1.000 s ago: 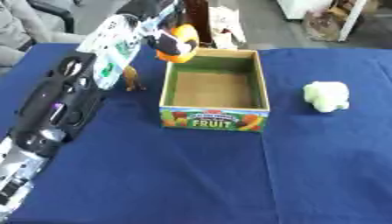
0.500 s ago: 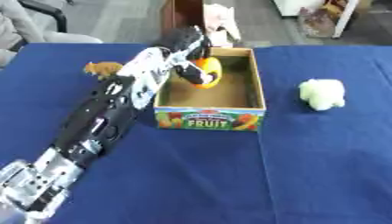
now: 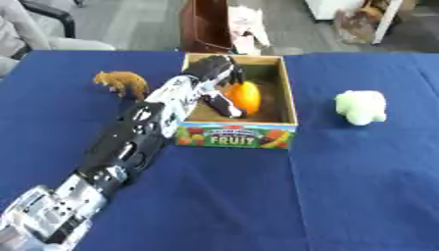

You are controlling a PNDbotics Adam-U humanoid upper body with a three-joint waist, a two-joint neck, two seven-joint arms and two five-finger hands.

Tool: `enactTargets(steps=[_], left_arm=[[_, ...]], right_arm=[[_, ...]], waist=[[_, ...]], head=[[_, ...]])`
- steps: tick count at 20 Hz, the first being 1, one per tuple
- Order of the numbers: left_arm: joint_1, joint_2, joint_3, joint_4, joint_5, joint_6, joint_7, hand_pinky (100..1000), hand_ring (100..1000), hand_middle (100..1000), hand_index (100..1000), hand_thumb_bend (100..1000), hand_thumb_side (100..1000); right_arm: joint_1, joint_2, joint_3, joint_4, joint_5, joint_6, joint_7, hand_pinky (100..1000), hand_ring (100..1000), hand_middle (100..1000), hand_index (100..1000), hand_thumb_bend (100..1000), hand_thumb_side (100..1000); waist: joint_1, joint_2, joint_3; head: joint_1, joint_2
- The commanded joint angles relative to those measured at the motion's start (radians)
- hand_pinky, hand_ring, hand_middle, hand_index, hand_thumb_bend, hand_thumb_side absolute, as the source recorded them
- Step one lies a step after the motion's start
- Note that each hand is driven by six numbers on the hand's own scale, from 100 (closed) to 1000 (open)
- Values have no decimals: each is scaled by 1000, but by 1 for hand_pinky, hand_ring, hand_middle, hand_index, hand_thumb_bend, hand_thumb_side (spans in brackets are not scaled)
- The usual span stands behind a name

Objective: Pick up objects on the table and place them in the box.

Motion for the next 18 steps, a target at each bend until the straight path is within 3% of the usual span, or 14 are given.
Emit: enactTargets(steps=[1, 2, 5, 8, 11, 18], left_arm=[[-14, 47, 18, -74, 31, -6, -5, 674, 655, 669, 778, 767, 240], [-11, 57, 20, -98, 44, -2, -8, 676, 659, 672, 780, 821, 198], [-7, 92, 29, -173, 88, 6, -13, 720, 717, 723, 801, 807, 155], [0, 136, 47, -252, 133, 10, -14, 727, 725, 732, 808, 812, 174], [12, 193, 74, -334, 174, 19, -5, 728, 715, 725, 810, 802, 130], [93, 345, 152, -453, 195, 113, -20, 721, 699, 716, 808, 806, 147]], right_arm=[[-8, -19, -6, -13, -1, -2, 1, 550, 713, 636, 722, 100, 100], [-7, -19, -6, -13, 0, -2, 1, 550, 713, 636, 722, 100, 100], [-6, -21, -7, -13, 0, -2, 0, 550, 713, 636, 722, 100, 100], [-4, -23, -10, -12, 1, -2, -2, 550, 713, 636, 722, 100, 100], [-1, -25, -12, -11, 2, -2, -4, 550, 713, 636, 722, 100, 100], [4, -31, -16, -10, 4, -1, -7, 550, 712, 635, 722, 100, 100]], waist=[[-3, -17, 2], [-2, -18, 3], [-1, -20, 7], [1, -24, 13], [4, -27, 19], [11, -35, 31]], head=[[-3, -5], [-5, -5], [-10, -4], [-16, -3], [-25, -1], [-40, -4]])
